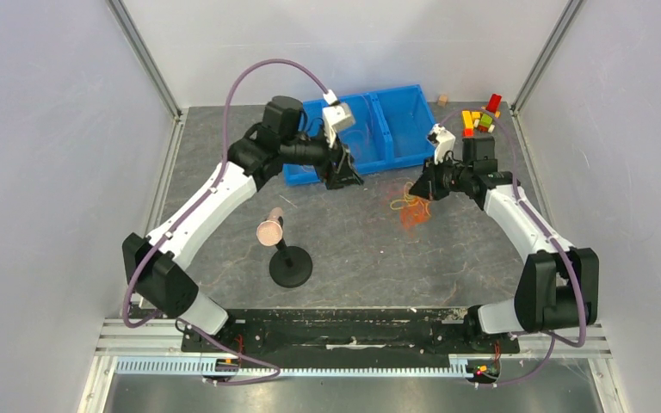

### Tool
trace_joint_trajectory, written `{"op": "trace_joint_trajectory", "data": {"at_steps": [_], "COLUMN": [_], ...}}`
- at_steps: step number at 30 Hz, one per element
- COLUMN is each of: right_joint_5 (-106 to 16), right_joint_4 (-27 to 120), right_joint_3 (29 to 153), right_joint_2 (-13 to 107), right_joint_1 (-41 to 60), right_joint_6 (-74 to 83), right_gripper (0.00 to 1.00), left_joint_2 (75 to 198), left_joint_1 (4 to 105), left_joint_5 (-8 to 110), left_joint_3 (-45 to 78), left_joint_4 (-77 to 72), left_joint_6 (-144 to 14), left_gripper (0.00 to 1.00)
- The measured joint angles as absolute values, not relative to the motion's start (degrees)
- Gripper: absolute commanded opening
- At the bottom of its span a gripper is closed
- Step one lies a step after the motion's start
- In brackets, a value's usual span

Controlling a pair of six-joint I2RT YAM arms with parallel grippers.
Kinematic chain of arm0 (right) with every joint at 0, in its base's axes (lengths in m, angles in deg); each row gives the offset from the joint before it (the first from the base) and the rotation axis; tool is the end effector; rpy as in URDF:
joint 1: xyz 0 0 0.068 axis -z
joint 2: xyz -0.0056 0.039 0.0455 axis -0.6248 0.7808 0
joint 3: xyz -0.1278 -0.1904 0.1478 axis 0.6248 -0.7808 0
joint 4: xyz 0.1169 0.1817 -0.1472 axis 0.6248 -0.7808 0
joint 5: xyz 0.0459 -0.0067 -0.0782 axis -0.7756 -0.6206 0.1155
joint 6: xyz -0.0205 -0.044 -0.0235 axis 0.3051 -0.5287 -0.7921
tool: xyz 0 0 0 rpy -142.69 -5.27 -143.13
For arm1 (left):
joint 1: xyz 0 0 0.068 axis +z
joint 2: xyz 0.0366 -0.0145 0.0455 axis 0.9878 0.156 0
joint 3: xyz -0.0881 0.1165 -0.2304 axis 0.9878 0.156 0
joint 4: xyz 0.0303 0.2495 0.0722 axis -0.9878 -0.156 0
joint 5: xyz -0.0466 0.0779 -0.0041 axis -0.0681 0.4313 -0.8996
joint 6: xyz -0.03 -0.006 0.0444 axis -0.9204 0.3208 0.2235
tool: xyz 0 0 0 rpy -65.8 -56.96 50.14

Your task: Untangle the cables

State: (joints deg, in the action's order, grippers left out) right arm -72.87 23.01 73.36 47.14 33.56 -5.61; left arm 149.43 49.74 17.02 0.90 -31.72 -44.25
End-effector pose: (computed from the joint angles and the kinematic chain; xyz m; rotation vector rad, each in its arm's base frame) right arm 0.2949 0.0473 0.2570 -0.4595 2.2787 0.7574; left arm 0.2852 -0.2012 0.3872 1.1315 1.7265 -0.9943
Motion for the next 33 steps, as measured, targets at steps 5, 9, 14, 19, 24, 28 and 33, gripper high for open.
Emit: {"op": "trace_joint_trajectory", "data": {"at_steps": [5, 9, 14, 19, 24, 28, 33], "right_joint_5": [-78.4, -80.6, -81.5, -81.4, -81.4, -81.4, -81.5], "right_joint_4": [33.7, 39.1, 44.6, 48.3, 50.0, 50.5, 51.1], "right_joint_3": [68.6, 66.5, 64.6, 62.7, 61.2, 60.4, 59.4], "right_joint_2": [43.5, 41.2, 38.5, 37.8, 37.8, 37.2, 35.7], "right_joint_1": [33.6, 33.6, 33.8, 34.1, 34.1, 34.1, 34.1], "right_joint_6": [10.8, 19.3, 26.7, 32.6, 35.7, 36.6, 36.8], "right_gripper": [0.00, 0.00, 0.00, 0.00, 0.00, 0.00, 0.00], "left_joint_2": [148.6, 150.6, 153.9, 154.1, 154.6, 156.7, 159.1], "left_joint_1": [43.1, 41.7, 41.6, 39.9, 37.1, 36.8, 37.1], "left_joint_5": [17.3, 17.3, 16.6, 15.0, 14.9, 17.3, 18.9], "left_joint_3": [2.0, 2.0, 2.5, 3.3, 4.3, 4.4, 4.4], "left_joint_4": [-31.0, -31.3, -31.6, -31.3, -29.6, -27.3, -24.7], "left_joint_6": [-44.2, -44.2, -44.3, -45.0, -47.3, -50.4, -54.7], "left_gripper": [0.64, 0.61, 0.47, 0.45, 0.47, 0.45, 0.43]}}
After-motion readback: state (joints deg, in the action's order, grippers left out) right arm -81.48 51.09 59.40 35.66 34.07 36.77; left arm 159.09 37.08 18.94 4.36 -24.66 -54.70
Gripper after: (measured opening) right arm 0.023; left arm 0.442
